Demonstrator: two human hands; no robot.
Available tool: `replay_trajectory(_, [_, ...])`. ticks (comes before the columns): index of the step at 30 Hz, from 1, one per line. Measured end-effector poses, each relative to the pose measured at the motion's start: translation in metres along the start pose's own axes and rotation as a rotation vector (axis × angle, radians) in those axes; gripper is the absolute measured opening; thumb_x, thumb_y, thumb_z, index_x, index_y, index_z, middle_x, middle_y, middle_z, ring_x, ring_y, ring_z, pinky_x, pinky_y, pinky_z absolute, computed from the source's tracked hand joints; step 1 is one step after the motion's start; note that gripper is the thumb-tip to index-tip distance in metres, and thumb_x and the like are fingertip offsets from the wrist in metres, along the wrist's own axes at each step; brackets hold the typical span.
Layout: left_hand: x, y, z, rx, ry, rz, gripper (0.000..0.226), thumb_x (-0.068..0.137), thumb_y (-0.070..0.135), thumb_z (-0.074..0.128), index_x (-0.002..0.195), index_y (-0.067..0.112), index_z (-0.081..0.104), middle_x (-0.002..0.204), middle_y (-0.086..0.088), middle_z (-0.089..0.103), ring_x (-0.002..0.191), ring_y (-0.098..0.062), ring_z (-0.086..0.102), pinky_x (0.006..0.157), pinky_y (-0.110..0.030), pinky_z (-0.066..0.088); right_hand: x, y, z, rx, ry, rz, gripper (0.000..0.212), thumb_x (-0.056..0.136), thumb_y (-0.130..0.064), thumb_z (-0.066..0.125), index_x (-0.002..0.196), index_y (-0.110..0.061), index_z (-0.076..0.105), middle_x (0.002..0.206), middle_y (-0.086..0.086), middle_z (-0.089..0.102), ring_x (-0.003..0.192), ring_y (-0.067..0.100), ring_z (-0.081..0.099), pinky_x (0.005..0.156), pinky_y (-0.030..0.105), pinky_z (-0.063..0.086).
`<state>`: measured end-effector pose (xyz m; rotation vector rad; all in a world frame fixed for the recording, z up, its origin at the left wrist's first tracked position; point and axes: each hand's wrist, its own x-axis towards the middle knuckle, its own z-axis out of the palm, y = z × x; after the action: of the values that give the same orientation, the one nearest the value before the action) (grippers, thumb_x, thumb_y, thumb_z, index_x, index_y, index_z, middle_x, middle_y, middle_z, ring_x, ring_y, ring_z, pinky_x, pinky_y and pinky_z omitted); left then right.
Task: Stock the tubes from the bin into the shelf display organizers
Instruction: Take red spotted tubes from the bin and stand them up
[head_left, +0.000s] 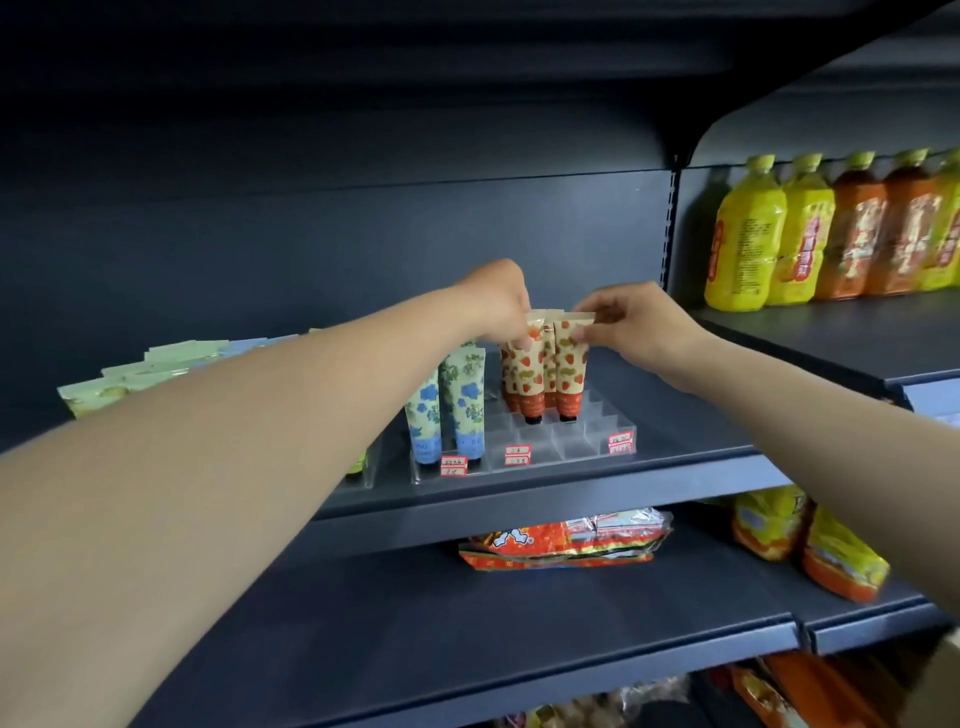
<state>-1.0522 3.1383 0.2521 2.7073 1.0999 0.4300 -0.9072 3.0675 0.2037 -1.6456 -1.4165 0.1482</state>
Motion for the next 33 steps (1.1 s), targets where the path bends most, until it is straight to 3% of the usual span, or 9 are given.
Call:
replay_trajectory(5, [0.009, -0.004, 0.004, 0.045, -0.035, -0.004, 0.015, 0.079, 0.019, 0.074, 0.090, 0.012, 0.066, 0.083, -0.007, 0.058, 0.073, -0.021, 0.051, 0.050, -0.020, 0.034, 0.000, 0.010, 0.006, 0.068, -0.031, 0.035, 0.011, 0.081, -0.012, 0.071, 0.092, -0.011, 0.070, 0.080, 0.001, 0.069, 0.070, 0.007, 0.061, 0.067, 0.014, 0.046])
replay_trajectory(8, [0.009, -0.005, 0.004, 0.052, -0.025, -0.020, 0.021, 0.079, 0.019, 0.074, 0.090, 0.003, 0.066, 0.098, -0.015, 0.066, 0.077, -0.027, 0.056, 0.053, -0.024, 0.038, 0.001, 0.012, 0.009, 0.119, -0.037, 0.040, 0.011, 0.082, -0.010, 0.070, 0.092, -0.010, 0.070, 0.084, 0.003, 0.070, 0.074, 0.009, 0.064, 0.066, 0.011, 0.048])
replay_trajectory(10, [0.008, -0.006, 0.005, 0.062, -0.025, -0.025, 0.030, 0.079, 0.019, 0.074, 0.097, -0.003, 0.066, 0.106, -0.014, 0.062, 0.092, -0.033, 0.061, 0.066, -0.031, 0.048, 0.002, 0.012, 0.010, 0.162, -0.046, 0.047, 0.012, 0.082, -0.007, 0.069, 0.094, -0.008, 0.069, 0.087, 0.007, 0.070, 0.074, 0.009, 0.064, 0.064, 0.009, 0.050])
replay_trajectory(12, [0.009, -0.008, 0.006, 0.059, -0.038, -0.018, 0.036, 0.079, 0.020, 0.074, 0.104, -0.004, 0.065, 0.109, -0.014, 0.063, 0.105, -0.032, 0.059, 0.070, -0.031, 0.048, 0.003, 0.011, 0.010, 0.222, -0.083, 0.057, 0.013, 0.082, -0.003, 0.067, 0.095, -0.004, 0.069, 0.091, 0.011, 0.070, 0.076, 0.011, 0.065, 0.066, 0.009, 0.052])
replay_trajectory(15, [0.011, -0.010, 0.007, 0.046, -0.046, -0.001, 0.036, 0.078, 0.022, 0.075, 0.108, 0.004, 0.067, 0.111, -0.009, 0.066, 0.102, -0.026, 0.060, 0.062, -0.023, 0.038, 0.003, 0.010, 0.006, 0.338, -0.164, 0.080, 0.011, 0.083, 0.001, 0.064, 0.094, -0.001, 0.067, 0.092, 0.012, 0.069, 0.080, 0.013, 0.066, 0.070, 0.013, 0.054])
replay_trajectory(20, [0.014, -0.010, 0.007, 0.043, -0.050, 0.016, 0.035, 0.079, 0.021, 0.074, 0.110, 0.007, 0.068, 0.110, -0.004, 0.067, 0.083, -0.016, 0.053, 0.062, -0.022, 0.038, 0.003, 0.013, 0.003, 0.370, -0.177, 0.094, 0.011, 0.084, 0.002, 0.062, 0.094, -0.002, 0.066, 0.088, 0.008, 0.069, 0.074, 0.007, 0.067, 0.064, 0.011, 0.052])
replay_trajectory(27, [0.014, -0.010, 0.007, 0.052, -0.043, 0.033, 0.032, 0.079, 0.019, 0.074, 0.108, 0.008, 0.069, 0.110, -0.003, 0.067, 0.085, -0.015, 0.055, 0.067, -0.024, 0.039, 0.005, 0.010, 0.005, 0.348, -0.166, 0.119, 0.017, 0.083, 0.001, 0.064, 0.100, 0.002, 0.065, 0.087, 0.007, 0.069, 0.070, 0.006, 0.067, 0.060, 0.009, 0.050])
replay_trajectory(33, [0.011, -0.009, 0.002, 0.031, -0.016, 0.018, 0.033, 0.079, 0.017, 0.074, 0.110, 0.009, 0.069, 0.117, -0.002, 0.066, 0.103, -0.018, 0.060, 0.078, -0.025, 0.043, 0.005, 0.008, 0.003, 0.181, -0.147, 0.106, 0.014, 0.081, -0.006, 0.069, 0.095, -0.008, 0.067, 0.087, 0.005, 0.069, 0.077, 0.009, 0.065, 0.066, 0.012, 0.051])
